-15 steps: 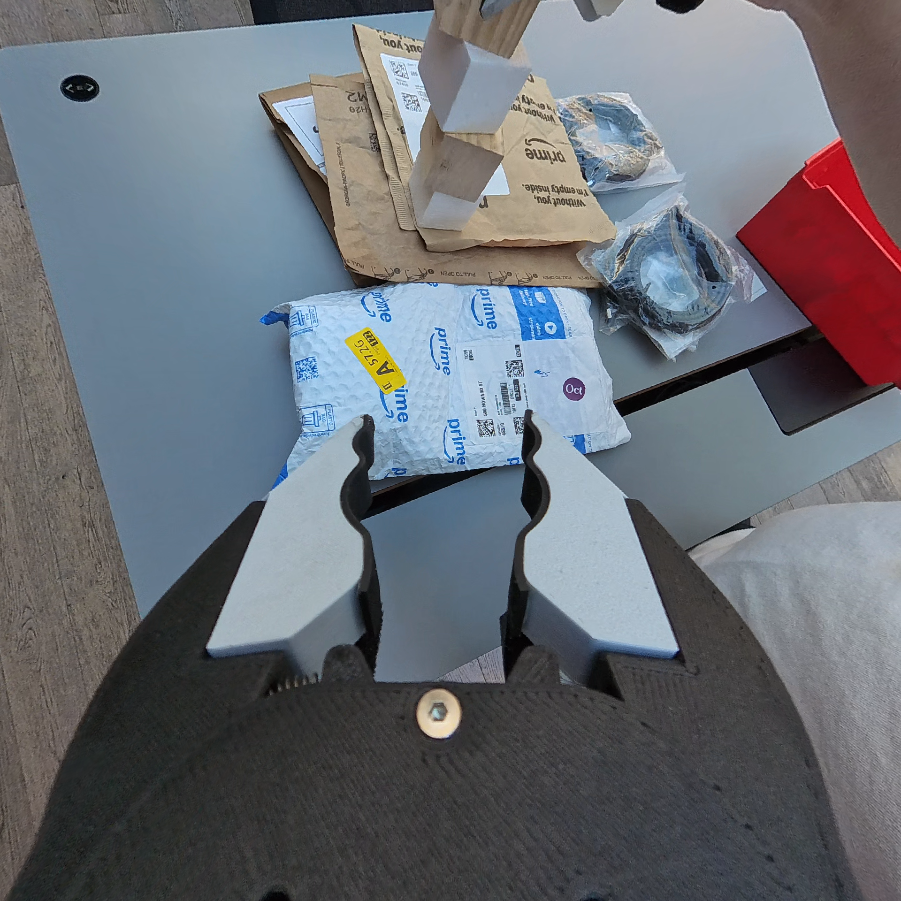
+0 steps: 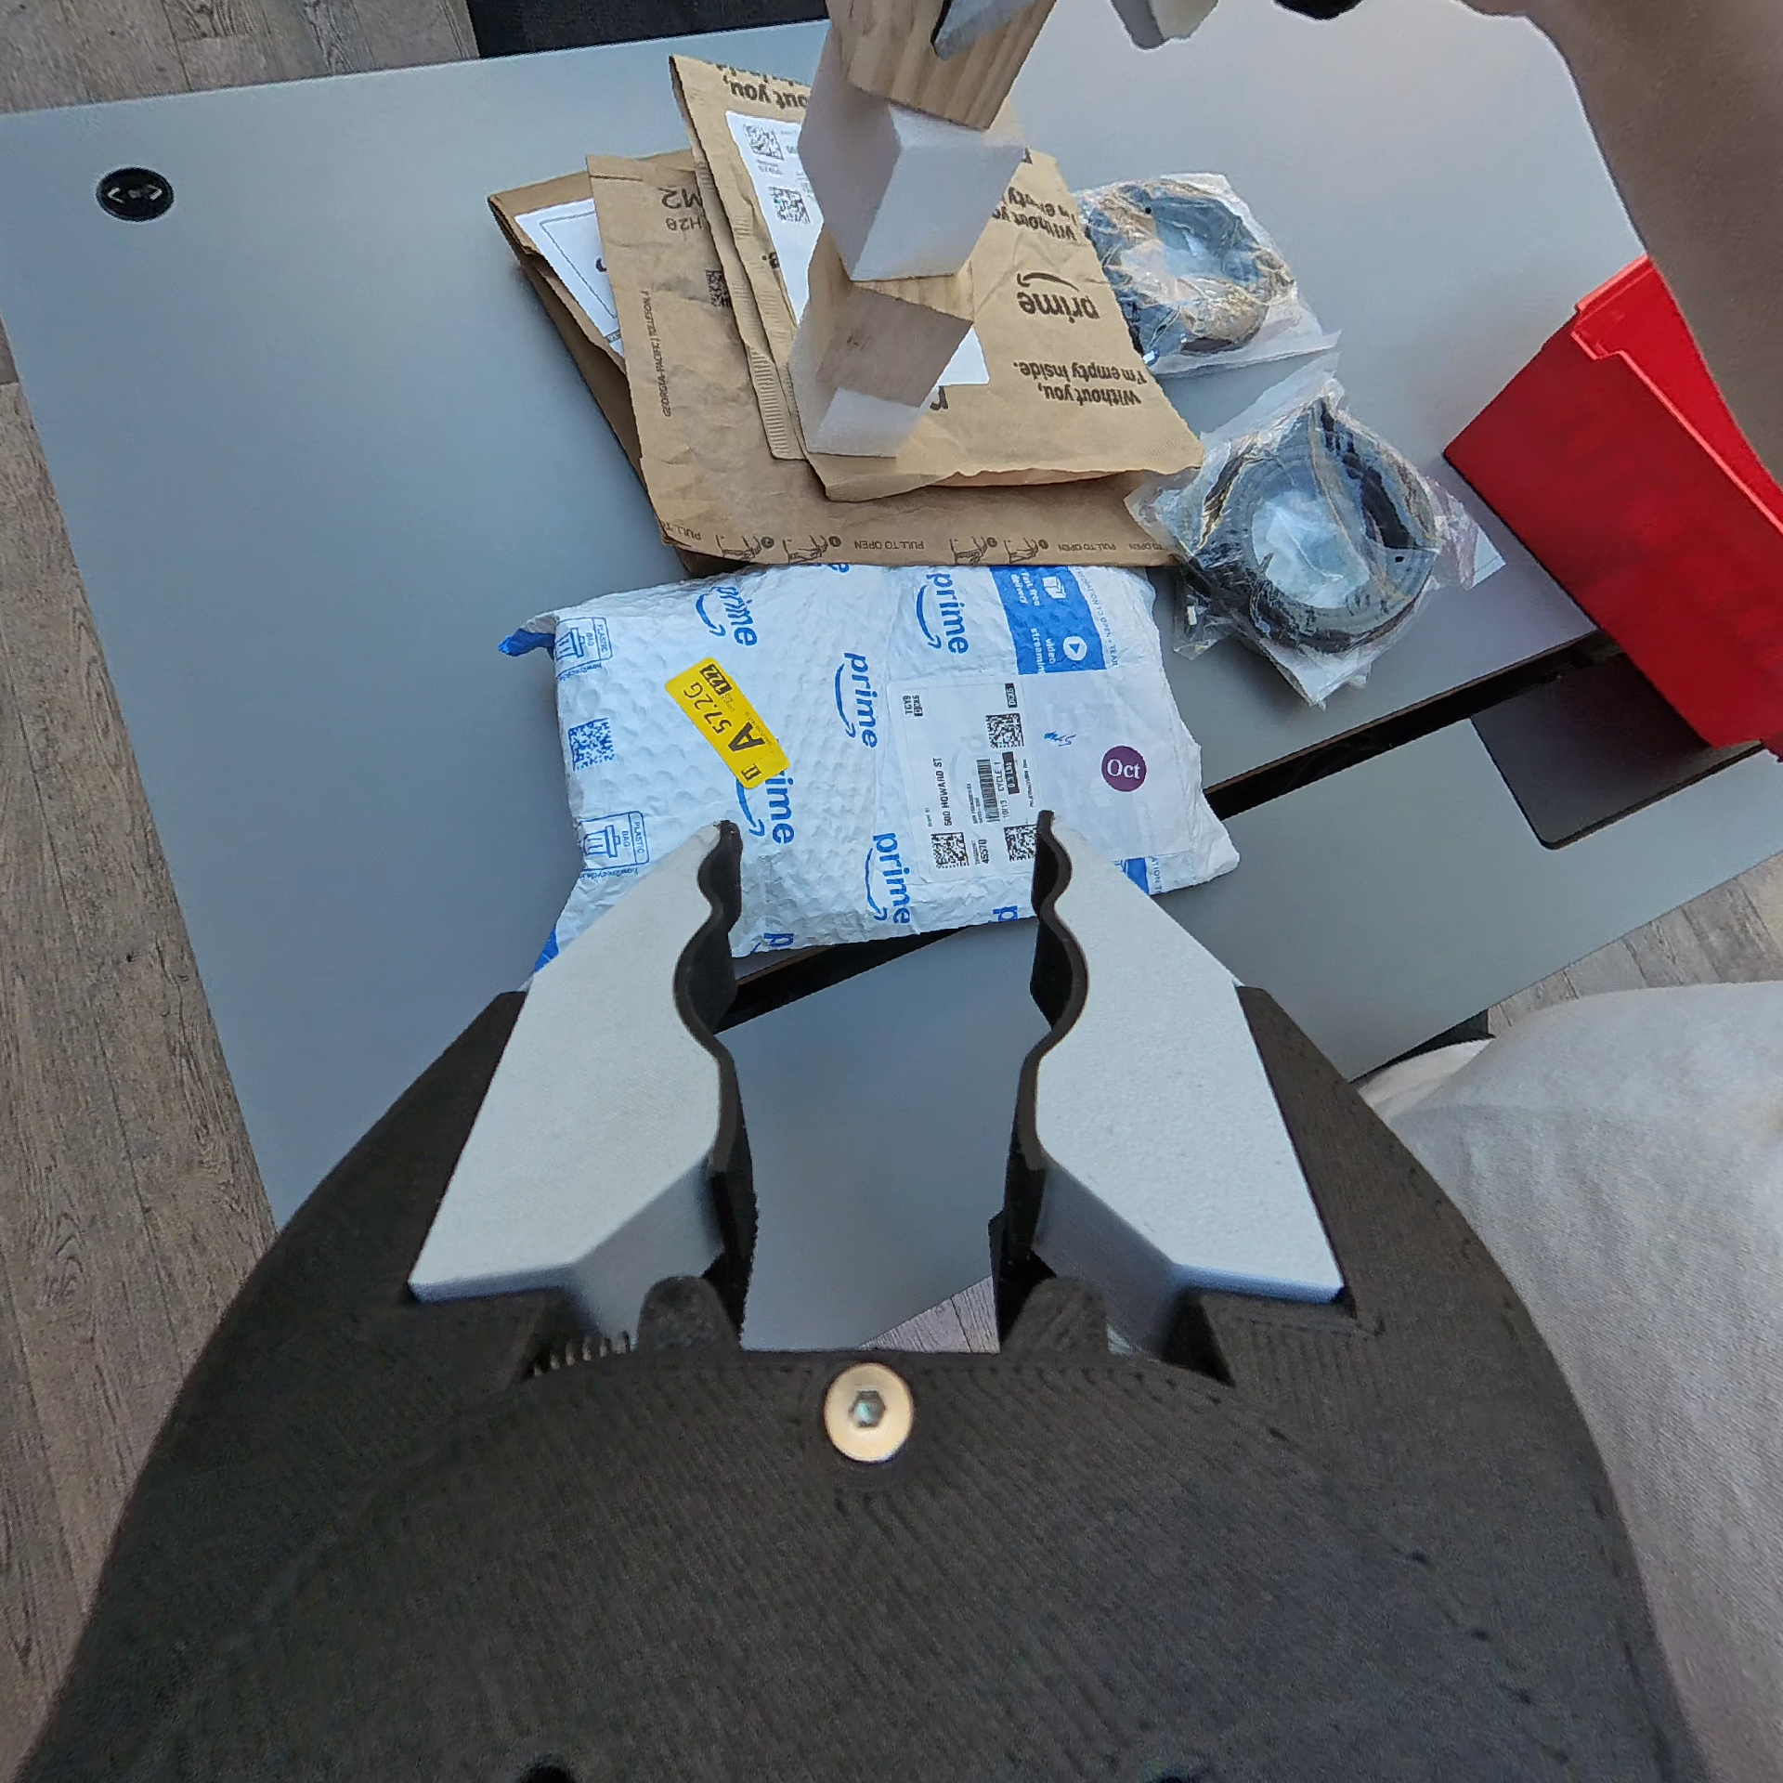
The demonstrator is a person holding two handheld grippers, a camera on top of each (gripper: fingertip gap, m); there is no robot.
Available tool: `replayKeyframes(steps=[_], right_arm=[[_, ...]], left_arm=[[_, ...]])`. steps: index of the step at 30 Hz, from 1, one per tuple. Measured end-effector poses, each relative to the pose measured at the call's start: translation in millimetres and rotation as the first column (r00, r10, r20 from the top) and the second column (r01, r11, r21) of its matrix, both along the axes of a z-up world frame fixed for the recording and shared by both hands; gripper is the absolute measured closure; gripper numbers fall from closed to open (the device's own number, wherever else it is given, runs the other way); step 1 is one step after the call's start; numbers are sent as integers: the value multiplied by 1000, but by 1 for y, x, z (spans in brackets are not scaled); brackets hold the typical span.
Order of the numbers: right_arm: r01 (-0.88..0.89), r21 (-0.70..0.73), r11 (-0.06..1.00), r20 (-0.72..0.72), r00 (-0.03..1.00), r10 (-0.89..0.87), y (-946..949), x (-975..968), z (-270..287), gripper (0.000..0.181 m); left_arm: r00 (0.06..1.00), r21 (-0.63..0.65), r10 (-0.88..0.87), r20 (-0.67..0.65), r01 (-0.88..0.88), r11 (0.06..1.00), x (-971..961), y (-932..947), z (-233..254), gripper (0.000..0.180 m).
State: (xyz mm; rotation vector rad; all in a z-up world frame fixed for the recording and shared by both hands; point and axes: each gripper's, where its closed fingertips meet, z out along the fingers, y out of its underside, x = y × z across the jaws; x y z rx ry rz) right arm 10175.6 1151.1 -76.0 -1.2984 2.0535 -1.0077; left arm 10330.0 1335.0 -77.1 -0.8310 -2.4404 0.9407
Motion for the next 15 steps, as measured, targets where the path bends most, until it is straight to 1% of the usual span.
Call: replayKeyframes(steps=[6, 9, 13, 15], right_arm=[[-39, -3, 999, 9, 999, 39, 2, 6, 2, 122], [-52, 13, 999, -44, 998, 52, 2, 3, -7, 121], [-41, 3, 999, -38, 998, 42, -2, 3, -6, 121], [-28, -7, 1000, -41, 999, 27, -4, 3, -5, 115]], left_arm=[[1000, 1, 1, -4, -1, 1000, 0, 2, -1, 120], [1000, 6, 2, 0, -2, 1000, 1, 3, -1, 120], [1000, 11, 4, -2, -4, 1000, 0, 4, -4, 120], [1000, 13, 3, -3, -3, 1000, 0, 3, -4, 120]])
